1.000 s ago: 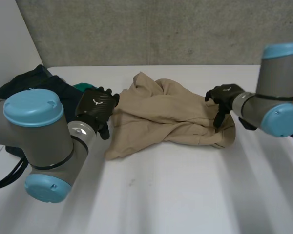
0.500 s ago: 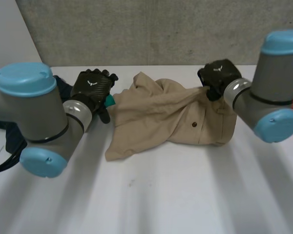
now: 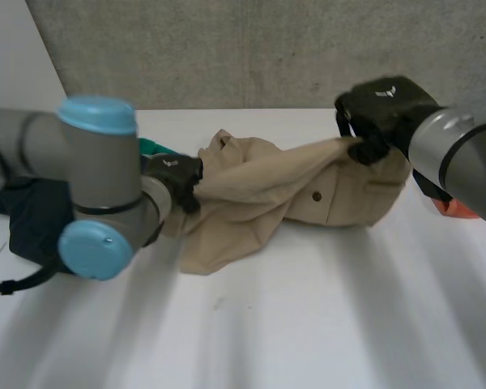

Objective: Fold the laundry.

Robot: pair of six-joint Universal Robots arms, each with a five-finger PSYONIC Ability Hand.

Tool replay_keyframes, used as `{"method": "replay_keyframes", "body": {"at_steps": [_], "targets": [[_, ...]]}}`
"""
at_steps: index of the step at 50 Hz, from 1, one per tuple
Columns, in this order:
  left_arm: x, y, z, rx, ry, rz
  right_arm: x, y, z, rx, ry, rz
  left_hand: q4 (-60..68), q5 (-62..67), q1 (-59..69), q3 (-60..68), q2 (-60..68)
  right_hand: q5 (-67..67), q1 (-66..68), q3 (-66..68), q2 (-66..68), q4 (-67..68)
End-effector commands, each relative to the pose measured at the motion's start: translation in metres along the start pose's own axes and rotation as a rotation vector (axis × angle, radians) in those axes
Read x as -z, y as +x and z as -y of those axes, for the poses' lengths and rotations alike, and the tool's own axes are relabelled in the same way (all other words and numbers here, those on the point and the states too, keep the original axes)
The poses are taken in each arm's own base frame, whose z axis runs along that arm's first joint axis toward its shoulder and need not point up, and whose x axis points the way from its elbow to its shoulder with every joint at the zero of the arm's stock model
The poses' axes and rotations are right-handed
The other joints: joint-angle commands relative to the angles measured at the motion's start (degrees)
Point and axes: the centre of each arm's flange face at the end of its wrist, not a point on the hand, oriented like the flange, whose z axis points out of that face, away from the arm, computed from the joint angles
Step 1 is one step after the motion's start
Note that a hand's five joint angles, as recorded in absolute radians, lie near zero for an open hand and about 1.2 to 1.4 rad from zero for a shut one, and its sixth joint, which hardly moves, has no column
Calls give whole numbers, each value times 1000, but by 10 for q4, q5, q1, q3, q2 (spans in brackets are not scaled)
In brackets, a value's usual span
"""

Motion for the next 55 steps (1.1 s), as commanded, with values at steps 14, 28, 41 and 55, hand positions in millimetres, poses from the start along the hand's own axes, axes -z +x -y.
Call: {"method": "replay_keyframes", "body": {"at_steps": [14, 28, 41, 55], "targets": [[196, -5, 56, -311, -22, -171, 55, -12, -63, 216, -367, 191, 117, 139, 134, 124, 118, 130, 173, 123, 127, 116], [46, -7, 32, -420, -4, -102, -18, -18, -102, 263, -421, 199, 117, 139, 134, 124, 118, 130, 173, 123, 127, 116], [85, -54, 262, -186, 1141, 262, -61, 66, 104, 227, 629, -482, 117, 139, 134, 124, 118, 130, 173, 123, 127, 116], [14, -67, 106, -74, 536, 125, -90, 13, -4, 265, 360, -207, 117, 139, 134, 124, 118, 130, 173, 123, 127, 116]]}}
